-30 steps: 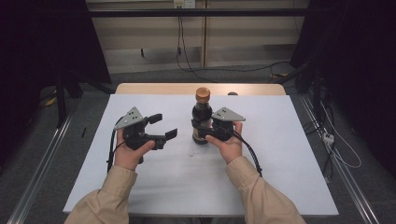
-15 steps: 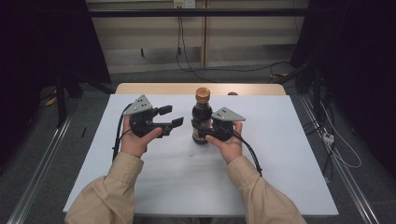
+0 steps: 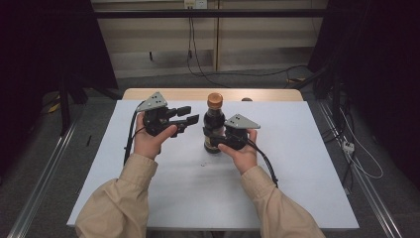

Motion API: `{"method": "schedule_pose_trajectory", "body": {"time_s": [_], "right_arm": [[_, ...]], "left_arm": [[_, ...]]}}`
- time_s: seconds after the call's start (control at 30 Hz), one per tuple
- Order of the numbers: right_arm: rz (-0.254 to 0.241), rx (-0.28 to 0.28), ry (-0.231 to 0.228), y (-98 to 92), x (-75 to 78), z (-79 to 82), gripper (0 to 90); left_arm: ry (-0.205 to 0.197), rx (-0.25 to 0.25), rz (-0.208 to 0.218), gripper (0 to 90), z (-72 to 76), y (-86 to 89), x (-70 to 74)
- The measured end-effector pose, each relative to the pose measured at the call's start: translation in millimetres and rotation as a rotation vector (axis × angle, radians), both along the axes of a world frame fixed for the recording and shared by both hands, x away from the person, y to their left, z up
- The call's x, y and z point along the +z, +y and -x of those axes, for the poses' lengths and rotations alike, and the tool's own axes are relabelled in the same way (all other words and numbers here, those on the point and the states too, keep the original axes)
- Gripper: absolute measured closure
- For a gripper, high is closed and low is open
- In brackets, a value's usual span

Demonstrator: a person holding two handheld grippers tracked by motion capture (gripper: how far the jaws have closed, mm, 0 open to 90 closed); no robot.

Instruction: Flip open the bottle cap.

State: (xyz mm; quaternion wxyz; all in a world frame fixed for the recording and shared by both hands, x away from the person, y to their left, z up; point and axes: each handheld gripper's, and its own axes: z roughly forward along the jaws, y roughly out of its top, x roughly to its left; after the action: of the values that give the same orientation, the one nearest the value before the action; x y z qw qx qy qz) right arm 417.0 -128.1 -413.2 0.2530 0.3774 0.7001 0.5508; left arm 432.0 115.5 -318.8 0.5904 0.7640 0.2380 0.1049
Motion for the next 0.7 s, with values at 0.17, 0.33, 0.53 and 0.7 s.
{"method": "schedule_pose_trajectory", "body": {"time_s": [0.17, 0.33, 0.53, 0.7], "right_arm": [[0.002, 0.0, 0.001, -0.1, 0.1, 0.1, 30.4], [0.003, 0.0, 0.001, 0.0, 0.0, 0.1, 30.4], [0.004, 0.0, 0.0, 0.2, 0.1, 0.0, 30.4], [0.005, -0.001, 0.0, 0.2, 0.0, 0.2, 30.4]], "left_arm": [[0.0, -0.012, -0.025, 65.2, -5.2, -4.9, 5.4], [-0.013, -0.038, -0.041, 75.4, -9.1, -10.0, 10.3], [-0.001, -0.058, -0.036, 85.2, -14.0, -13.8, 15.1], [0.012, -0.062, -0.039, 90.0, -16.6, -15.8, 21.5]]}}
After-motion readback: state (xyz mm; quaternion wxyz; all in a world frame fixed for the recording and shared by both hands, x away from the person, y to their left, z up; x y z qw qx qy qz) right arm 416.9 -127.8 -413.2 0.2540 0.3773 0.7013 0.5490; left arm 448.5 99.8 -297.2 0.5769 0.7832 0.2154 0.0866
